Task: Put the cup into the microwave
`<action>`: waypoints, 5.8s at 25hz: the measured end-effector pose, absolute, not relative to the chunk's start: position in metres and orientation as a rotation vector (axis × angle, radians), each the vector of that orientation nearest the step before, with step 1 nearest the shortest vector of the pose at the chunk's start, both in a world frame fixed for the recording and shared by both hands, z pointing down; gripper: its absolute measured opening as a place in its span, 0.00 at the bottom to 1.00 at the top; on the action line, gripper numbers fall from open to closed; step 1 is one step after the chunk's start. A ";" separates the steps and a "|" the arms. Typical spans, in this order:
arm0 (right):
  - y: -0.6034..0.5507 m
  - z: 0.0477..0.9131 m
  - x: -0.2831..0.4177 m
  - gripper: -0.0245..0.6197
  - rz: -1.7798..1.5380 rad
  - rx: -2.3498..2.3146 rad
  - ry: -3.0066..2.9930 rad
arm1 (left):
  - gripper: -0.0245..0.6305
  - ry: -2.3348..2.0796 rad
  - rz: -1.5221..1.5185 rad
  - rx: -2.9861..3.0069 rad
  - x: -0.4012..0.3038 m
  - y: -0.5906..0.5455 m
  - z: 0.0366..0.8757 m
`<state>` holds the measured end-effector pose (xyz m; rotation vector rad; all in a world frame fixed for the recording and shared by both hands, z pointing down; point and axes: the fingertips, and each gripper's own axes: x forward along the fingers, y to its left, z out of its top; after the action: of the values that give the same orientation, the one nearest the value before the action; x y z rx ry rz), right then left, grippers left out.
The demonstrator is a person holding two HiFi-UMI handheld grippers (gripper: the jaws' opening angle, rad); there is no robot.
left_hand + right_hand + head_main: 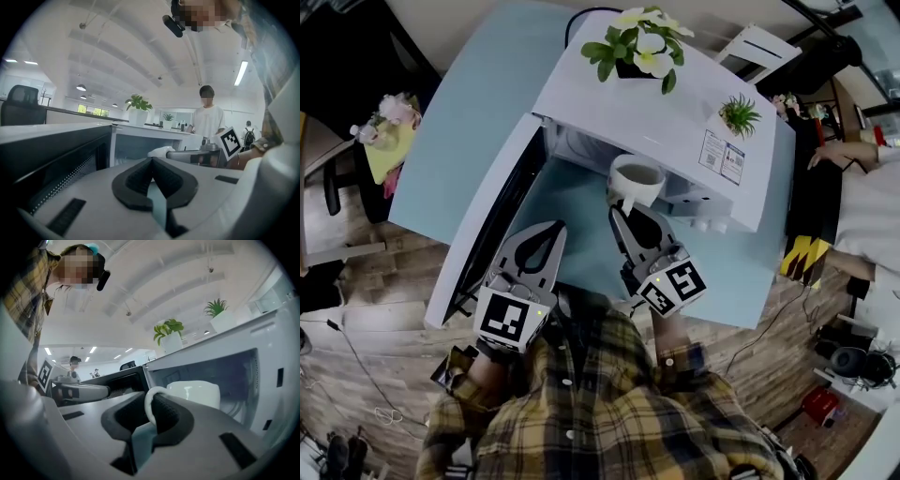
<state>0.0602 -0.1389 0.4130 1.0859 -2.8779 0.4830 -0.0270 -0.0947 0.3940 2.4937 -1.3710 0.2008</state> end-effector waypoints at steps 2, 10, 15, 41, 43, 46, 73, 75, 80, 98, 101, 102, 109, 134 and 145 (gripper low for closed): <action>-0.144 0.417 0.060 0.12 0.486 1.085 -2.878 | 0.02 -1.364 0.207 2.492 -0.026 -0.097 0.395; -0.164 0.427 0.055 0.12 0.427 1.053 -2.884 | 0.02 -1.366 0.220 2.471 -0.024 -0.106 0.404; -0.176 0.430 0.054 0.12 0.396 1.051 -2.893 | 0.02 -1.364 0.231 2.468 -0.021 -0.111 0.406; -0.219 0.451 0.048 0.12 0.128 1.148 -2.863 | 0.02 -1.391 0.215 2.464 -0.008 -0.123 0.415; -0.222 0.453 0.048 0.12 0.115 1.164 -2.856 | 0.02 -1.396 0.210 2.458 -0.009 -0.122 0.415; -0.227 0.455 0.046 0.12 0.096 1.173 -2.843 | 0.02 -1.407 0.208 2.451 -0.012 -0.121 0.415; -0.238 0.484 0.039 0.12 0.139 1.242 -2.722 | 0.02 -1.420 0.189 2.452 -0.017 -0.106 0.415; -0.238 0.489 0.038 0.12 0.160 1.246 -2.712 | 0.02 -1.418 0.191 2.456 -0.017 -0.105 0.415; -0.238 0.497 0.037 0.12 0.223 1.267 -2.707 | 0.02 -1.422 0.188 2.447 -0.020 -0.104 0.414; -0.235 0.506 0.041 0.17 0.306 1.304 -2.711 | 0.02 -1.416 0.179 2.448 -0.018 -0.099 0.416; -0.234 0.506 0.041 0.19 0.314 1.305 -2.714 | 0.02 -1.419 0.176 2.447 -0.019 -0.097 0.416; -0.234 0.506 0.040 0.20 0.310 1.305 -2.711 | 0.02 -1.421 0.175 2.445 -0.020 -0.097 0.416; -0.226 0.504 0.039 0.29 0.306 1.336 -2.712 | 0.02 -1.421 0.170 2.445 -0.022 -0.094 0.416; -0.193 0.478 0.061 0.32 0.398 1.346 -2.708 | 0.02 -1.472 0.138 2.470 -0.038 -0.089 0.394; -0.158 0.431 0.072 0.32 0.390 1.247 -2.780 | 0.02 -1.481 0.120 2.514 -0.038 -0.089 0.378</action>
<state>0.0716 -0.1580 0.4306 1.2471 -2.7802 0.3902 -0.0378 -0.0893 0.3776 2.5144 -1.4813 0.1202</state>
